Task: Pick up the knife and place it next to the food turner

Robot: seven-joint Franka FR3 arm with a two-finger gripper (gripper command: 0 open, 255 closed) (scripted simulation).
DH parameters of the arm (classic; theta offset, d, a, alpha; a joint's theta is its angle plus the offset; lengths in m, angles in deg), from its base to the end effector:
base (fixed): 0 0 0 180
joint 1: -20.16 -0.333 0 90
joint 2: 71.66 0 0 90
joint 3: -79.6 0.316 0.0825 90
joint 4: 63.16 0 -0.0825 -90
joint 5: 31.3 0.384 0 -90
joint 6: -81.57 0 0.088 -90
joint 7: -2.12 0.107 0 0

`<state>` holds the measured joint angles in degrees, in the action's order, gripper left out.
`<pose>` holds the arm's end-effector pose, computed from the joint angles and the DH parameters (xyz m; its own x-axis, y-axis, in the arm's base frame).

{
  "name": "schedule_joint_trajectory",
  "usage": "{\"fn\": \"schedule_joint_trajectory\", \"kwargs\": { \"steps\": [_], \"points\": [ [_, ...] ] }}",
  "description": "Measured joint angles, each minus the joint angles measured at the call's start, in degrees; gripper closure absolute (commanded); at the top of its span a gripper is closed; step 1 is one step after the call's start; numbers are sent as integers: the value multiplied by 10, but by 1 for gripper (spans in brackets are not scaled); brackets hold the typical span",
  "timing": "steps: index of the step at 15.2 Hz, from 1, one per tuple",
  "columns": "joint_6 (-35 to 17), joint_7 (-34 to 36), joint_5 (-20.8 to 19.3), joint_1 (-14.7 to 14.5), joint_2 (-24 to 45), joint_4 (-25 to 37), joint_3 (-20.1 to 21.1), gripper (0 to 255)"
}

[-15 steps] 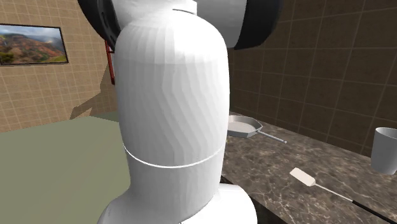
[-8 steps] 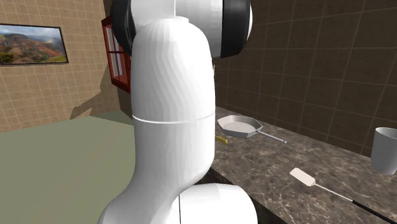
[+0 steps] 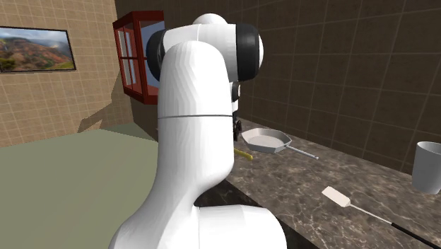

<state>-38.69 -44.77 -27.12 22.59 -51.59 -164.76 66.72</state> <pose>0.6222 -0.1553 0.3659 0.8644 0.5024 -0.0204 0.5025 -0.8646 -0.0011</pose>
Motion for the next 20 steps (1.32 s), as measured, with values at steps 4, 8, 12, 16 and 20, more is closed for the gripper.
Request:
{"fn": "schedule_joint_trajectory", "kwargs": {
  "steps": [4,8,12,16,20],
  "points": [
    [-21,-6,5,3,24,3,2,0],
    [-40,-9,8,4,36,-5,4,0],
    [-42,-9,9,5,37,-6,4,0],
    [-42,-9,9,5,37,-7,4,255],
    [-42,-9,9,5,37,-7,4,255]
  ]
}}
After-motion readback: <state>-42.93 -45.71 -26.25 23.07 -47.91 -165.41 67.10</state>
